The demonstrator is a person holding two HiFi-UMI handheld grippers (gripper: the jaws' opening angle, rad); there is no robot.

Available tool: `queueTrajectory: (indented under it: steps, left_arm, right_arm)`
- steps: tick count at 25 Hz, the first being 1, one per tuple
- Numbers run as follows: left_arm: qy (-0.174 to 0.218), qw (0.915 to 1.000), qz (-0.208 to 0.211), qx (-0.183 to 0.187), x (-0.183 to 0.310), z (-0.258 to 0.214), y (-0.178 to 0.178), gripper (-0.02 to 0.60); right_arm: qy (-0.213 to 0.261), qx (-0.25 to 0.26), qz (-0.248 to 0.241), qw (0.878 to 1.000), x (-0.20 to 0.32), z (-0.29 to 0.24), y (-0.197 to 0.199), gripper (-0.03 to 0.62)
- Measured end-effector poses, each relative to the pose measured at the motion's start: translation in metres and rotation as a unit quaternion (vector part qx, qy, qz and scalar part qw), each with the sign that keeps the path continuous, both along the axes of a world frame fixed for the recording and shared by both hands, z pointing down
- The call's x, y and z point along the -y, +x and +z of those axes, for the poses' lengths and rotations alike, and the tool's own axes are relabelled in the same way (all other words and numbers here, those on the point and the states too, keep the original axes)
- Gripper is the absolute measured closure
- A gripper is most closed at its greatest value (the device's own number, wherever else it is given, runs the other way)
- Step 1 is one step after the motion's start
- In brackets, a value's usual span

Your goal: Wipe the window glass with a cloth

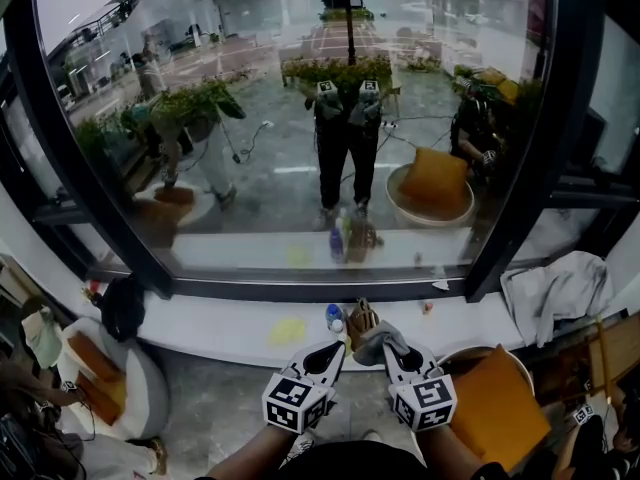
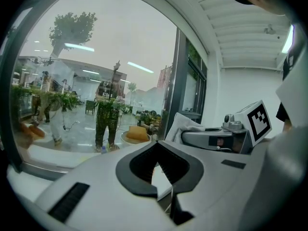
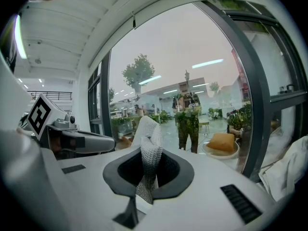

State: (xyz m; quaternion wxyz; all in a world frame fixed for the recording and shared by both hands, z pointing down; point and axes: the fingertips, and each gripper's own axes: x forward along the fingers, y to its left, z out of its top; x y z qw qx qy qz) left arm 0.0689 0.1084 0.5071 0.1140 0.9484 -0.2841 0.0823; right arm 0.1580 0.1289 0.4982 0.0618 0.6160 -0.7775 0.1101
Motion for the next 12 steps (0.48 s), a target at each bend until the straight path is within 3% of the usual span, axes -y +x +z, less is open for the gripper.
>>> queueTrajectory:
  steps: [12]
  left_arm:
    - [-0.001, 0.9999, -0.003, 0.013, -0.0007, -0.0013, -0.0063, 0.574]
  right_arm:
    - [0.001, 0.005, -0.003, 1.000, 0.0016, 0.0032, -0.0059, 0.554]
